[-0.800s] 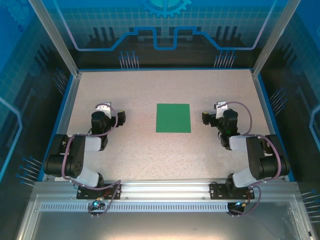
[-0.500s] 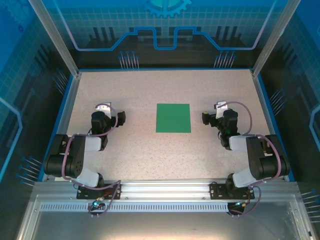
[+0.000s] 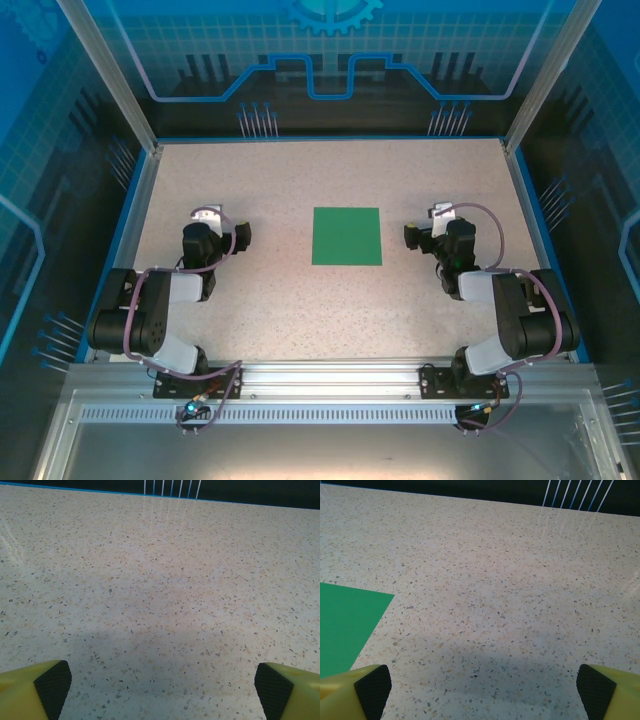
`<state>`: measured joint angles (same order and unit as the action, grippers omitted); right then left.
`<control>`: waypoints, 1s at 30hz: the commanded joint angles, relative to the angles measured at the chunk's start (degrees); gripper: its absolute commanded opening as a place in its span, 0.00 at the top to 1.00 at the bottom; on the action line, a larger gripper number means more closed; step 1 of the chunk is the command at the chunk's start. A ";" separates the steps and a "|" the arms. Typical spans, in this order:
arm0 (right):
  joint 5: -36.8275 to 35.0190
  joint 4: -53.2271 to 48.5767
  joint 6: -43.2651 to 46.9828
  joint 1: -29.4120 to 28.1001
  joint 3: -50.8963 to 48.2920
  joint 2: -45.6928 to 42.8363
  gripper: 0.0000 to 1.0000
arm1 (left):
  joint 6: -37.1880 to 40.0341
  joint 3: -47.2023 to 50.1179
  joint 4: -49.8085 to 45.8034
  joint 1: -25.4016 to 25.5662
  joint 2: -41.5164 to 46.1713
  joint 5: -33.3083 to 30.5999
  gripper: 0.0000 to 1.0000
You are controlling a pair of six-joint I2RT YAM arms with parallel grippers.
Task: Fold a paper plane with a square sheet of paper (pick it up from the middle)
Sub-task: Move the square sheet of paper to the center of the table.
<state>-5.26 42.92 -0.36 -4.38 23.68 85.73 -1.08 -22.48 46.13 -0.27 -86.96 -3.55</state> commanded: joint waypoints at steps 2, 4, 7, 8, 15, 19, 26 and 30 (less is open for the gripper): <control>1.13 0.19 0.36 1.28 0.95 0.22 0.01 | 0.99 -1.08 0.27 0.24 -0.23 1.14 0.01; 1.22 0.28 0.49 1.20 0.94 0.09 0.01 | 0.92 -1.07 0.44 0.27 -0.14 0.73 0.01; -6.22 -8.07 -0.95 0.01 4.32 -3.63 0.01 | -0.09 -1.42 -2.36 0.27 2.22 -1.57 0.02; -9.38 -12.81 -1.64 -0.35 5.88 -5.46 0.01 | -0.24 -1.80 -4.73 0.26 4.40 -1.88 0.01; -21.65 -45.23 -11.65 -4.17 19.81 -12.24 0.00 | -8.01 -11.23 -31.36 0.19 17.52 -3.04 0.01; -28.27 -56.70 -19.85 -9.42 26.27 -9.82 0.01 | -14.52 -19.99 -47.10 0.16 19.78 -2.53 0.01; -20.61 -70.76 -25.44 -21.47 43.82 5.88 0.01 | -19.87 -30.63 -64.66 0.23 21.85 -0.31 0.01; -20.76 -75.96 -28.93 -27.27 53.87 17.40 0.01 | -19.98 -34.20 -70.62 0.14 21.56 1.90 0.01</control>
<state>-26.61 -24.27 -24.84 -28.49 72.84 97.80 -19.00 -54.08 -14.83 -0.27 -65.84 -4.12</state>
